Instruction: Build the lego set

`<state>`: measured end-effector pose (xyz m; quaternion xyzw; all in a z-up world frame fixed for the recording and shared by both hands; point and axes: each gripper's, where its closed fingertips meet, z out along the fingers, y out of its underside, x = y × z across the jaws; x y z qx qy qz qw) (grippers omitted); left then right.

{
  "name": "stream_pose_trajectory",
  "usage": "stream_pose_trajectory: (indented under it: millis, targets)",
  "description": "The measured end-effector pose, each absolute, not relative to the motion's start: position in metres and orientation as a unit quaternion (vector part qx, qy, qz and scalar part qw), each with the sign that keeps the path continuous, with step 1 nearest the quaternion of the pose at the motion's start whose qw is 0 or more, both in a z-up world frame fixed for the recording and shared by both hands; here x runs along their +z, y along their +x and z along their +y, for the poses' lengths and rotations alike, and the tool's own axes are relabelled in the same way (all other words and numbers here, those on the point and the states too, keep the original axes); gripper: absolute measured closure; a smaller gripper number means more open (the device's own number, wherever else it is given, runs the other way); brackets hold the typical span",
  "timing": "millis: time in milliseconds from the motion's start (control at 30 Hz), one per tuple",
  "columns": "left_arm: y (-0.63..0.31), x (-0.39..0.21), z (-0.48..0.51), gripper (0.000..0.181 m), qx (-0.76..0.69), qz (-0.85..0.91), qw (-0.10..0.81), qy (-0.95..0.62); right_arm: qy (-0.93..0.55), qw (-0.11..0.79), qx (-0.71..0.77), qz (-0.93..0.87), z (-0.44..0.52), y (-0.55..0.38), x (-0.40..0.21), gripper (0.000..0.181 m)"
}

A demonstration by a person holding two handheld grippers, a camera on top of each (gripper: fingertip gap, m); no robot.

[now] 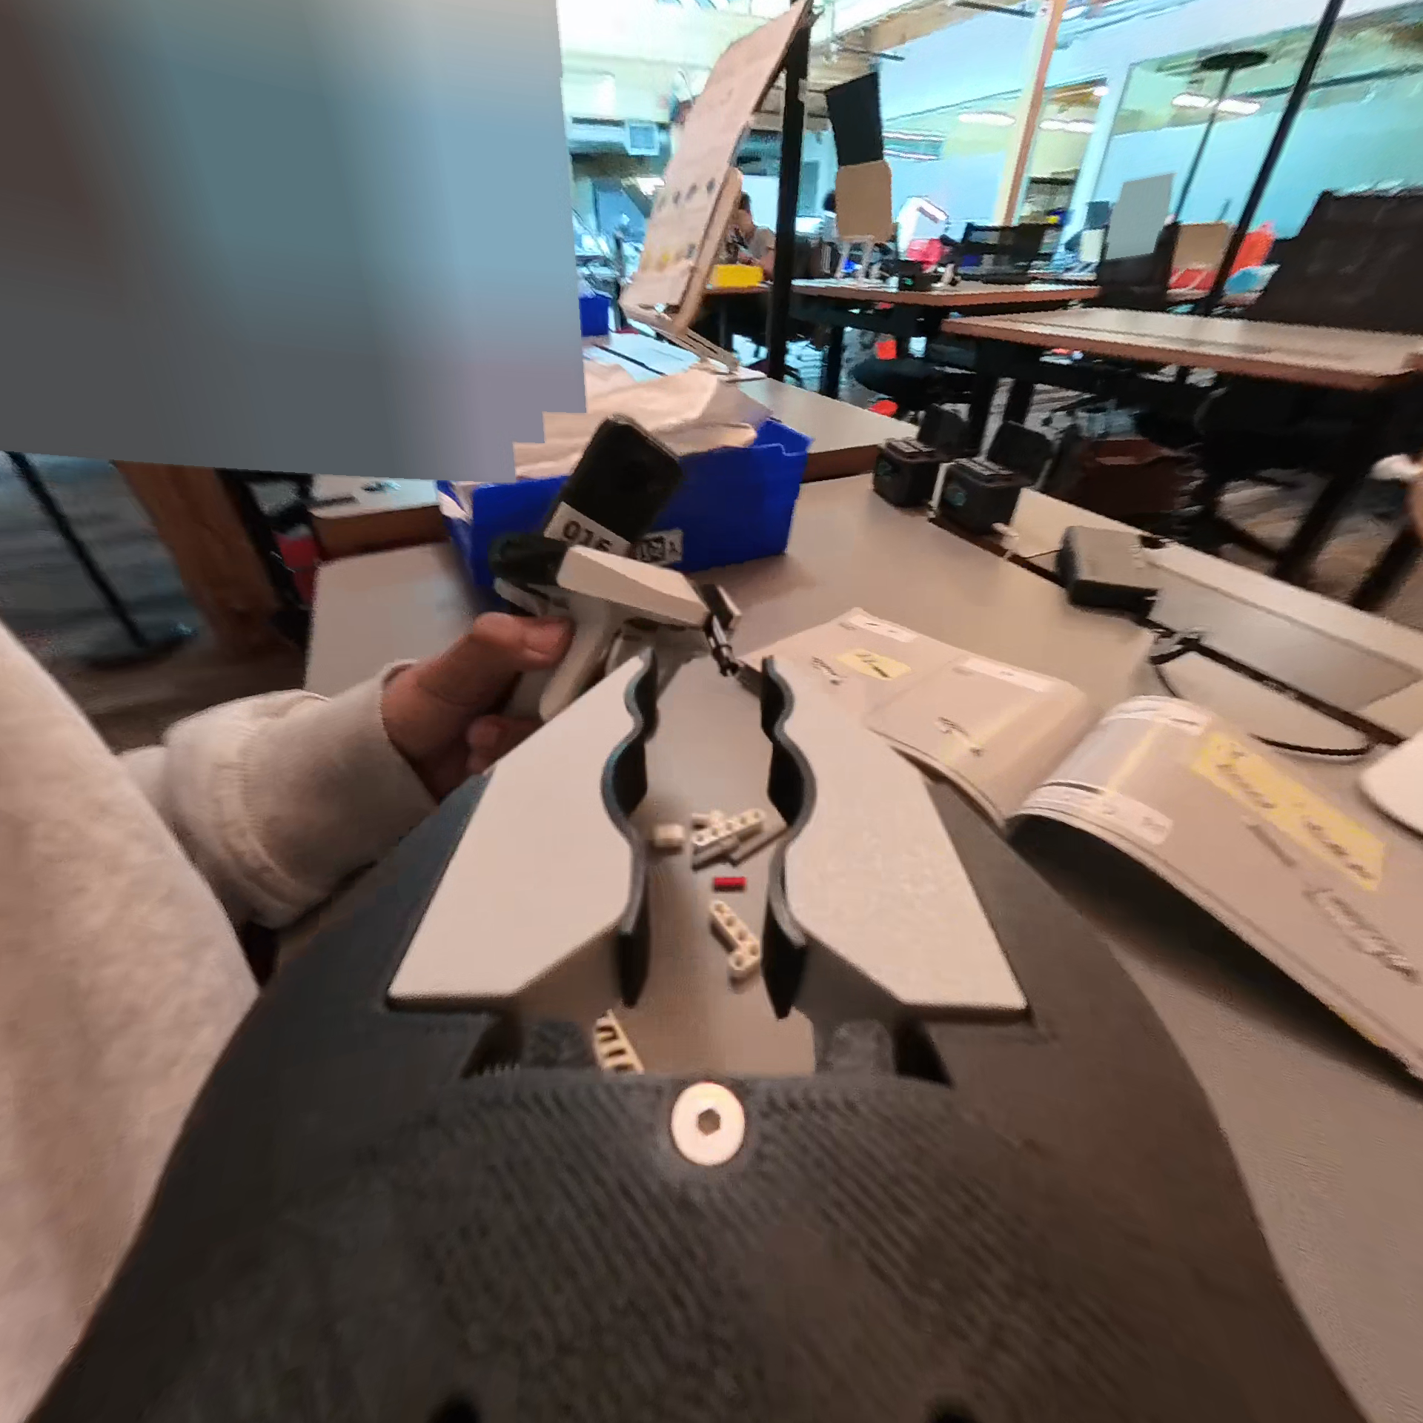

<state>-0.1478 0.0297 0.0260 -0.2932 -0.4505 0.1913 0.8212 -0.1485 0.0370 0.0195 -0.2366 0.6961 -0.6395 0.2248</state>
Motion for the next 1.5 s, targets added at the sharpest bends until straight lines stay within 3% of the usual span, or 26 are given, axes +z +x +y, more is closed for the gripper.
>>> stream_pose_trajectory:
  millis: [300, 600, 767, 867, 1200, 1500]
  targets:
    - [-0.144, 0.034, 0.037, 0.178, 0.16, -0.419, 0.845, -0.291, -0.223, 0.27, -0.643, 0.681, 0.04, -0.145, 0.028, 0.177]
    - [-0.147, 0.03, 0.046, 0.178, 0.128, -0.419, 0.846, -0.303, -0.243, 0.26, -0.659, 0.663, 0.046, -0.143, 0.034, 0.181]
    - [-0.146, 0.03, 0.044, 0.178, 0.131, -0.419, 0.847, -0.301, -0.265, 0.24, -0.64, 0.68, 0.049, -0.142, 0.024, 0.181]
    - [-0.144, 0.033, 0.043, 0.178, 0.124, -0.411, 0.854, -0.294, -0.262, 0.226, -0.652, 0.675, 0.05, -0.146, 0.027, 0.167]
    - [-0.145, 0.033, 0.044, 0.178, 0.12, -0.408, 0.856, -0.293, -0.267, 0.222, -0.656, 0.67, 0.049, -0.141, 0.023, 0.16]
    - [-0.145, 0.034, 0.046, 0.178, 0.117, -0.406, 0.858, -0.293, -0.251, 0.215, -0.674, 0.661, 0.047, -0.146, 0.029, 0.173]
